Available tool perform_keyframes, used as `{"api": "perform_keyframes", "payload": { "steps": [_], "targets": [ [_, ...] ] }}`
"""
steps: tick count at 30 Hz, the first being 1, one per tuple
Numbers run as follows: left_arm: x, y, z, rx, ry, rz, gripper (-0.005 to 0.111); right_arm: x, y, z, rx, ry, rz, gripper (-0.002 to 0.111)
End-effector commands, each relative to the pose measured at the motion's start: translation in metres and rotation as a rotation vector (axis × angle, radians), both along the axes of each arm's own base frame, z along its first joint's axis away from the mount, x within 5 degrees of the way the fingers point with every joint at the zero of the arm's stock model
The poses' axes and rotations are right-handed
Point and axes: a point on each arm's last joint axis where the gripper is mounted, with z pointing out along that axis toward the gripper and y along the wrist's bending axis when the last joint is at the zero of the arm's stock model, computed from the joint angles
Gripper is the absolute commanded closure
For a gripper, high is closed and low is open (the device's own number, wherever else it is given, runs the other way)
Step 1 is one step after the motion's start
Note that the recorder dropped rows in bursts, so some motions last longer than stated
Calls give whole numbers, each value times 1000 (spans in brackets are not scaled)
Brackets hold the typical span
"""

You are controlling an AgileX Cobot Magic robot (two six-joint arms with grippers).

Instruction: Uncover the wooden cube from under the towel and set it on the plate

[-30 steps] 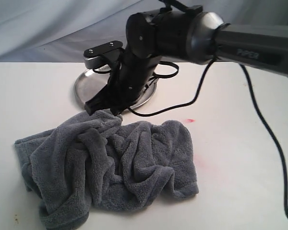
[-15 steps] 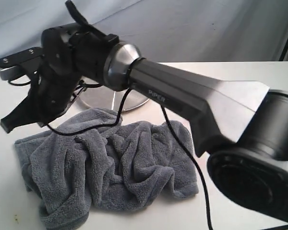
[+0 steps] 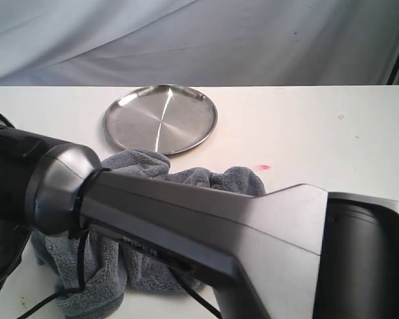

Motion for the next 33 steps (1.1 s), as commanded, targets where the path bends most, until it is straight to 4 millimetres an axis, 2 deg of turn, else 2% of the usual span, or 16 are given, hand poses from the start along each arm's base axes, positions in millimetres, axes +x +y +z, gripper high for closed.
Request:
{"api": "perform_keyframes", "payload": {
  "steps": [1,9,13,18,24,33],
  "targets": [
    [0,0,-1,-1,2,-1,105,-4,0,3,-18,-19,-6,108],
    [0,0,-1,-1,2,-1,105,-6,-5,-3,-51,-2,-17,108],
    [0,0,-1,-1,2,-1,105,-11,-21,-12,-113,20,-20,108],
    [0,0,-1,-1,2,-1,105,-15,-44,-11,-55,-1,-53,108],
    [0,0,-1,-1,2,-1,105,-20,-93,-1,6,-20,-118,108],
    [0,0,-1,-1,2,-1,105,4,-205,-14,22,-27,-348,108]
  ]
}}
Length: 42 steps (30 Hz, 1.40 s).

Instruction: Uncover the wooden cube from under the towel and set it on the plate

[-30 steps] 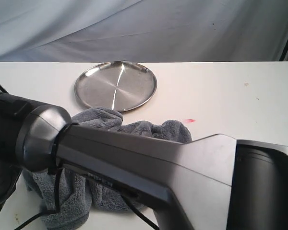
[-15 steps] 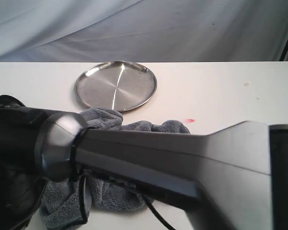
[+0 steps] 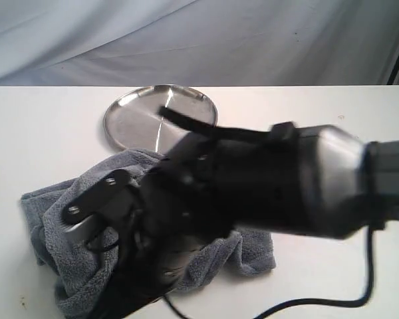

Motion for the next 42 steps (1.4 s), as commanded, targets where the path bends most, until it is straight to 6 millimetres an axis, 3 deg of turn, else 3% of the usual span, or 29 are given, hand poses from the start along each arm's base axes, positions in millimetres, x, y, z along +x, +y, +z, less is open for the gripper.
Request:
{"api": "perform_keyframes", "payload": {
  "steps": [1,8,13,21,30,36,42],
  "targets": [
    [0,0,-1,-1,2,-1,105,13,-53,1,42,-37,-122,108],
    [0,0,-1,-1,2,-1,105,62,-104,8,93,-88,-343,108],
    [0,0,-1,-1,2,-1,105,99,-107,5,89,-91,-420,108],
    [0,0,-1,-1,2,-1,105,148,-54,6,68,-71,-366,108],
    [0,0,-1,-1,2,-1,105,160,27,14,168,-102,-259,108],
    [0,0,-1,-1,2,-1,105,135,80,9,212,-115,-121,108],
    [0,0,-1,-1,2,-1,105,100,105,9,203,-121,-21,108]
  ]
}}
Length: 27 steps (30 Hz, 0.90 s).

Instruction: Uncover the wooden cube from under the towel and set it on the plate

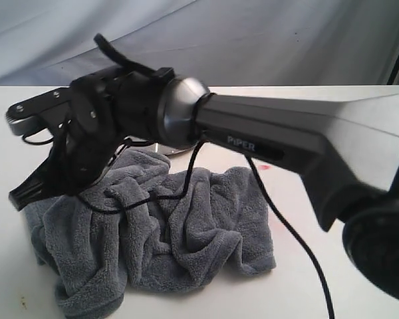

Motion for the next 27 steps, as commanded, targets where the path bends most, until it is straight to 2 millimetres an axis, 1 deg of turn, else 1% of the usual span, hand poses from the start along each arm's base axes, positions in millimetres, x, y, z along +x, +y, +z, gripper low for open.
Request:
{"api": "perform_keyframes", "payload": {
  "steps": [1,4,8,10,11,13,15,16,18,19,20,22,26,27],
  "targets": [
    [0,0,-1,-1,2,-1,105,-25,16,6,-6,-19,77,108],
    [0,0,-1,-1,2,-1,105,-44,26,5,-22,-12,123,108],
    [0,0,-1,-1,2,-1,105,-67,31,1,-89,27,177,108],
    [0,0,-1,-1,2,-1,105,-75,30,0,-98,33,185,108],
    [0,0,-1,-1,2,-1,105,-79,27,-2,-101,35,187,108],
    [0,0,-1,-1,2,-1,105,-88,23,0,-81,26,188,108],
    [0,0,-1,-1,2,-1,105,-94,10,-1,-66,20,175,108],
    [0,0,-1,-1,2,-1,105,-101,2,-4,-73,23,178,108],
    [0,0,-1,-1,2,-1,105,-110,-12,-6,-67,22,174,108],
    [0,0,-1,-1,2,-1,105,-115,-21,-7,-64,20,171,108],
    [0,0,-1,-1,2,-1,105,-124,-39,-5,-46,10,163,108],
    [0,0,-1,-1,2,-1,105,-132,-60,-8,-41,6,153,108],
    [0,0,-1,-1,2,-1,105,-131,-102,-13,-54,12,93,108],
    [0,0,-1,-1,2,-1,105,-123,-124,-14,-62,18,38,108]
  ]
}}
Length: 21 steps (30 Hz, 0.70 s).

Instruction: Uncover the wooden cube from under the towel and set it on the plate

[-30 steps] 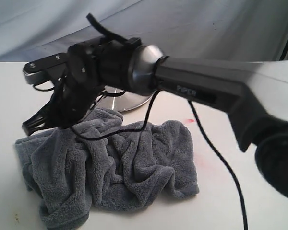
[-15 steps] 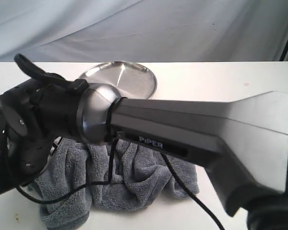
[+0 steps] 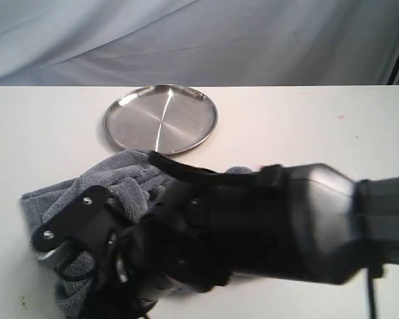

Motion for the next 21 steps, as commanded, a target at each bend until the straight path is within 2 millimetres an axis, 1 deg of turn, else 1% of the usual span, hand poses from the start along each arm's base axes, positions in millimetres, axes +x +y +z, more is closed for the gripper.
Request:
{"api": "perform_keyframes", "payload": {
  "steps": [1,2,3,4,5,6,7,9,11,12,13,14,16,17,20,21],
  "targets": [
    [0,0,-1,-1,2,-1,105,17,-61,1,7,-10,-137,108],
    [0,0,-1,-1,2,-1,105,29,-79,3,2,-16,-192,108],
    [0,0,-1,-1,2,-1,105,36,-89,5,4,-20,-226,108],
    [0,0,-1,-1,2,-1,105,51,-104,7,-2,-36,-276,108],
    [0,0,-1,-1,2,-1,105,60,-111,9,1,-40,-311,108],
    [0,0,-1,-1,2,-1,105,77,-126,10,12,-51,-383,108],
    [0,0,-1,-1,2,-1,105,85,-132,11,17,-56,-415,108],
    [0,0,-1,1,2,-1,105,110,-148,18,32,-89,-490,108],
    [0,0,-1,1,2,-1,105,131,-152,23,19,-109,-513,108],
    [0,0,-1,1,2,-1,105,140,-150,27,16,-110,-520,108],
    [0,0,-1,1,2,-1,105,148,-145,27,-3,-91,-518,108],
    [0,0,-1,1,2,-1,105,157,-134,31,-11,-81,-505,108],
    [0,0,-1,-1,2,-1,105,162,-116,30,-20,-64,-474,108],
    [0,0,-1,-1,2,-1,105,162,-102,32,-4,-56,-456,108],
    [0,0,-1,-1,2,-1,105,160,-78,37,30,-64,-412,108],
    [0,0,-1,-1,2,-1,105,158,-70,42,46,-73,-397,108]
  ]
}}
